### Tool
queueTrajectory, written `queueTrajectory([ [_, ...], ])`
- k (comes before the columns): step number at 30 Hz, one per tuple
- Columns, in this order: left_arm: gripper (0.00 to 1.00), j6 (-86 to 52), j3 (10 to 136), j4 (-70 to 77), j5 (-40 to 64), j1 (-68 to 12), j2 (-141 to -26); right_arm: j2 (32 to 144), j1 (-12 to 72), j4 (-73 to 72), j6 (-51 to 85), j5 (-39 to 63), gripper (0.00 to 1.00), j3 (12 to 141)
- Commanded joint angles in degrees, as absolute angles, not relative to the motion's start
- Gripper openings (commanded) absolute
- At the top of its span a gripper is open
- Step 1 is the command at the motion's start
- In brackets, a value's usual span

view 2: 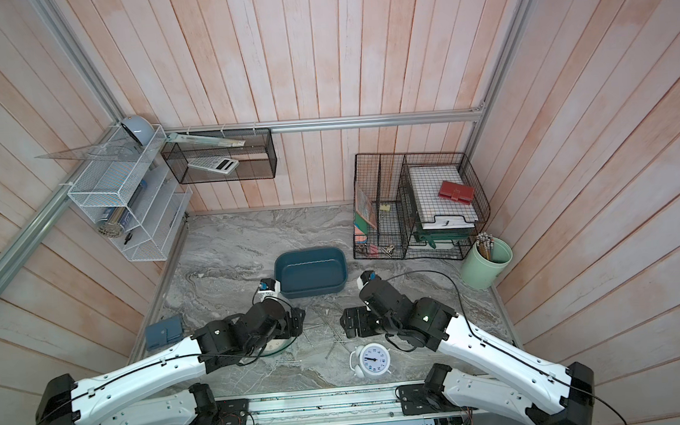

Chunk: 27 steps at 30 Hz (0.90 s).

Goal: Put the nails on the desktop into the storage box
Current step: Move the distractor to the center of the board.

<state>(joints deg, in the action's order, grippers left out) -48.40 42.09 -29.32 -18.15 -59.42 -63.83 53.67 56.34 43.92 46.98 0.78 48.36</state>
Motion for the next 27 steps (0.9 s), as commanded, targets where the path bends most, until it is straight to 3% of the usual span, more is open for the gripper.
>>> queueTrajectory([
  [1, 0.93, -53.8, 40.6, -27.6, -14.1, -59.9, -67.3, 53.9, 59.1, 44.5, 57.5, 5.8, 0.88, 47.1],
  [5, 0.86, -55.8, 38.6, -23.6, -11.6, -60.1, -68.1, 54.2, 62.7, 38.0, 63.0, 10.3, 0.73, 44.7],
  [10, 0.77, -58.1, 35.5, -18.7, -11.1, -60.2, -69.1, 57.2, 64.2, 26.7, 69.8, 15.3, 0.40, 38.2],
  [13, 0.70, -59.7, 34.9, -16.3, -10.0, -60.2, -71.1, 60.9, 65.1, 26.9, 71.2, 17.2, 0.25, 37.9],
  [27, 0.67, -61.8, 37.1, -20.0, -10.8, -59.2, -79.0, 67.8, 61.9, 39.8, 68.0, 20.2, 0.17, 36.7],
])
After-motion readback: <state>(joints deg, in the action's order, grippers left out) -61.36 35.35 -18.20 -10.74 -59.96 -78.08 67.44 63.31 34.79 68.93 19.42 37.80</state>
